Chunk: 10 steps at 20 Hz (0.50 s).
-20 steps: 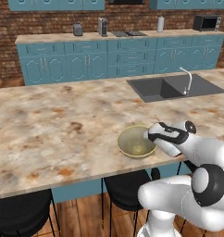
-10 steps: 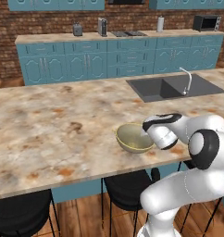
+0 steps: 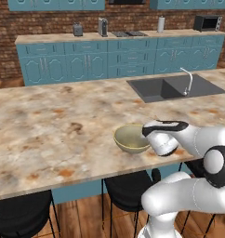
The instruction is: Pick up the bowls from the cabinet and place each bowl in front of a stool on the dining counter.
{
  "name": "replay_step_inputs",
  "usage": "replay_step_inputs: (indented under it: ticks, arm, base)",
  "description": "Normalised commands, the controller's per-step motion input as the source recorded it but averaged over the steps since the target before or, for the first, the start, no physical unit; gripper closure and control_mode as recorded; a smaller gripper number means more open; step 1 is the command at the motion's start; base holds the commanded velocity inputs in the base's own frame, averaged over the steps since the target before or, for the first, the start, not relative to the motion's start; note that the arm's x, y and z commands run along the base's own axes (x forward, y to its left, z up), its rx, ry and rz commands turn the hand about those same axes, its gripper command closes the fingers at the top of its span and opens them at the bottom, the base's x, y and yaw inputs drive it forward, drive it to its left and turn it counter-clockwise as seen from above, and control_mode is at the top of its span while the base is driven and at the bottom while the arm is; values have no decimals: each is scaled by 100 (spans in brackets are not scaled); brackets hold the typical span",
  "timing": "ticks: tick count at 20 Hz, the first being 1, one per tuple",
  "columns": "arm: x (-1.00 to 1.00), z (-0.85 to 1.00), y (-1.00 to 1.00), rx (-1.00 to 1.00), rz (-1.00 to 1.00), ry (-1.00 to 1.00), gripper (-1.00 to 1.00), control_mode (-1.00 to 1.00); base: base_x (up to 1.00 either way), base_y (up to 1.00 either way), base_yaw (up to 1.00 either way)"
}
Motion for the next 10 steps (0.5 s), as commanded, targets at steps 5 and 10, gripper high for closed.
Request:
replay_step_inputs:
  ticks: [5,10]
  arm:
    - [0,100,-45,-10,2,0,-100,-100]
    - [4,100,-87,-14,0,5,-100,-100]
  base:
    - [0,0,0]
    - [0,0,0]
